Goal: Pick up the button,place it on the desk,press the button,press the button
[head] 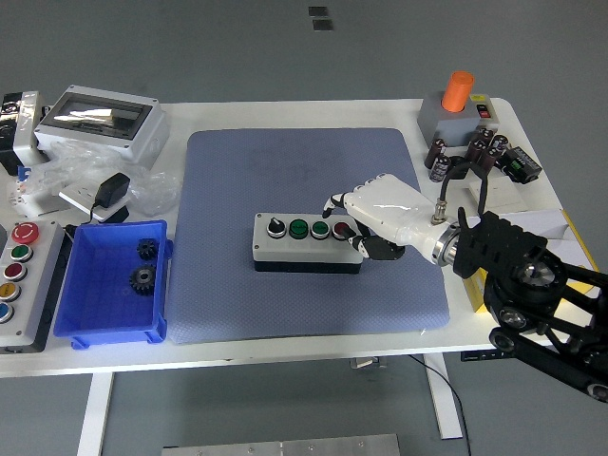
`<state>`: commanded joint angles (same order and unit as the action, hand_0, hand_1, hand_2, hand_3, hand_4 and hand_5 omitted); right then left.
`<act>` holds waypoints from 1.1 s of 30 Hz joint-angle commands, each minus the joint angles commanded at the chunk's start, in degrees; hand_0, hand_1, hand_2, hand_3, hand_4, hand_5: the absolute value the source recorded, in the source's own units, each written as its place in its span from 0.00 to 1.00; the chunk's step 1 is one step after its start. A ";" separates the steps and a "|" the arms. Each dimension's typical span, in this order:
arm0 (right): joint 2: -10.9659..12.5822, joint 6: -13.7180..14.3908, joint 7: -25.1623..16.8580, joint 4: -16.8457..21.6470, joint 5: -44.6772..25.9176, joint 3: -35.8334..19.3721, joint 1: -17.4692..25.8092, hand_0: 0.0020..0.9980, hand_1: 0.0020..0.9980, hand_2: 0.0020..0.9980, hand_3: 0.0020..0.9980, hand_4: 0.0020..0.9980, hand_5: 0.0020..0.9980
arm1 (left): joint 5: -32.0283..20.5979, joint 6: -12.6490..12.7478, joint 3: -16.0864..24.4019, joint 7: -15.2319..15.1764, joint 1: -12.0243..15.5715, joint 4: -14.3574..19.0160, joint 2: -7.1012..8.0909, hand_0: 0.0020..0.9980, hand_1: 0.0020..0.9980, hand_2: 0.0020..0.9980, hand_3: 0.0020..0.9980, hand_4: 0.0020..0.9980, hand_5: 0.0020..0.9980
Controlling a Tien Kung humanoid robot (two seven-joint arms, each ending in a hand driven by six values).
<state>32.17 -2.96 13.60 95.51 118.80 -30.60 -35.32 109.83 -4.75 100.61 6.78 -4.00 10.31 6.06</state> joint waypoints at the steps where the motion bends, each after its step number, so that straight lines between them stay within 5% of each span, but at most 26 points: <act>1: -0.37 0.00 0.08 -0.64 0.04 0.51 -0.15 0.10 0.18 0.17 0.69 0.22 0.00 | 0.01 0.00 -0.01 0.02 0.00 0.00 -0.01 0.70 0.71 0.61 0.64 0.70 0.23; 25: -6.80 2.07 -0.23 -12.02 -0.59 3.42 -1.22 0.09 0.17 0.16 0.69 0.25 0.00 | 0.52 -0.05 0.08 -0.03 -0.29 0.00 0.05 0.70 0.71 0.61 0.64 0.70 0.28; 33: -5.25 6.28 -5.18 -7.82 -6.07 -0.03 -1.05 0.09 0.17 0.16 0.69 0.25 0.00 | 0.64 -0.04 0.29 -0.01 -0.16 0.00 0.08 0.70 0.71 0.61 0.64 0.70 0.28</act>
<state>26.93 3.32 8.42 87.69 112.73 -30.63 -36.38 110.48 -4.80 100.90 6.77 -4.16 10.31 6.14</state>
